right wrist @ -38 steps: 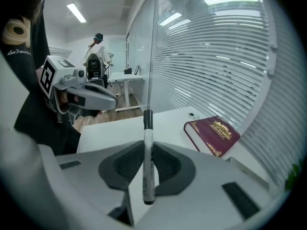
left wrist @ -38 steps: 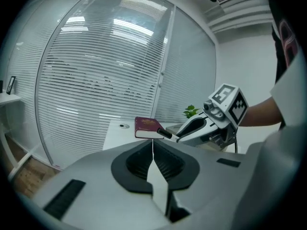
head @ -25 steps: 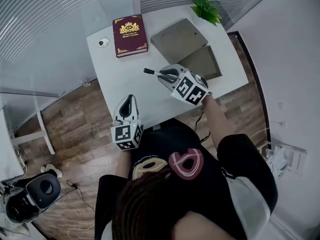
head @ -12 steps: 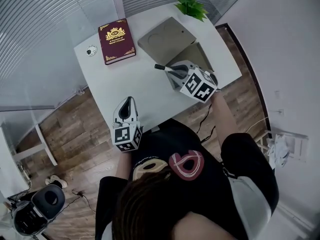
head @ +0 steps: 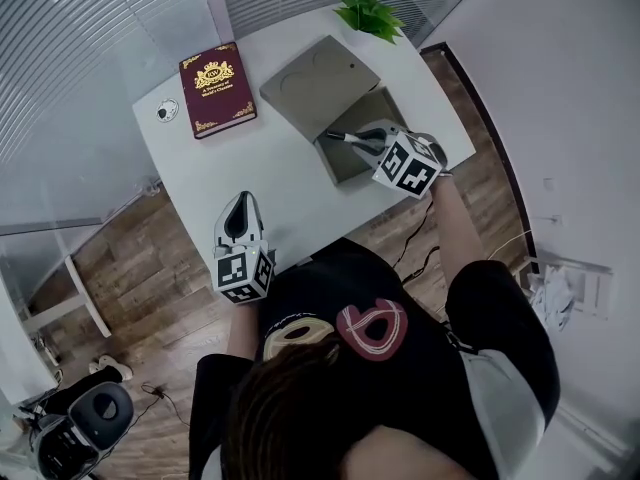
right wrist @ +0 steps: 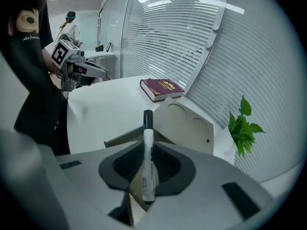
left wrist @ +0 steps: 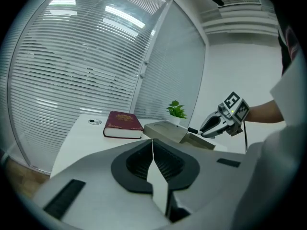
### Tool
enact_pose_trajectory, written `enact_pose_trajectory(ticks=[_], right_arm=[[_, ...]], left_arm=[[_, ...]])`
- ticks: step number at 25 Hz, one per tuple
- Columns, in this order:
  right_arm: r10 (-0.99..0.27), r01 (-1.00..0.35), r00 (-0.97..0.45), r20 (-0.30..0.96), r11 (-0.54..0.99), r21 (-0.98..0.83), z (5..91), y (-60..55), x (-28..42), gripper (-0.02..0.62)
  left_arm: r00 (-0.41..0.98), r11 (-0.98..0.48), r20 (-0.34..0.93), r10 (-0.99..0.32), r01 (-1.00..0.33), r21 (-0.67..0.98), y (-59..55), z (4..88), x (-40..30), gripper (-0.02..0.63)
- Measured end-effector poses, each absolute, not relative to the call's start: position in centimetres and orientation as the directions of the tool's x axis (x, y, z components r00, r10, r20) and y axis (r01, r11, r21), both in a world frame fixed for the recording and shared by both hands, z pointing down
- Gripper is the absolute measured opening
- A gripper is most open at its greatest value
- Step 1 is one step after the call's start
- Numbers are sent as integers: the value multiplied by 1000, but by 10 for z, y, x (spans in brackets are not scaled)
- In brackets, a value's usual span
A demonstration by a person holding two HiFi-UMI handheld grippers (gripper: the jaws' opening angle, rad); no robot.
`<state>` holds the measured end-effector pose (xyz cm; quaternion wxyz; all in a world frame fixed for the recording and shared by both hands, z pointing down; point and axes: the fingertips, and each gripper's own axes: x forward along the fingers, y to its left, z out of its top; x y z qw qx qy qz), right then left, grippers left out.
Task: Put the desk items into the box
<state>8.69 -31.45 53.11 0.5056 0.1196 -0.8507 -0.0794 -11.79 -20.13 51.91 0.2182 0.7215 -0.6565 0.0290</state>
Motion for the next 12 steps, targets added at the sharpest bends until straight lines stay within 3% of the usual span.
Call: enact_pose_trajectory(ticks=[12], right_arm=[[-184, -18, -432, 883, 981, 195, 567, -331, 110, 72]], left_arm=[[16, 83, 374, -927, -965, 247, -195, 528, -117, 20]])
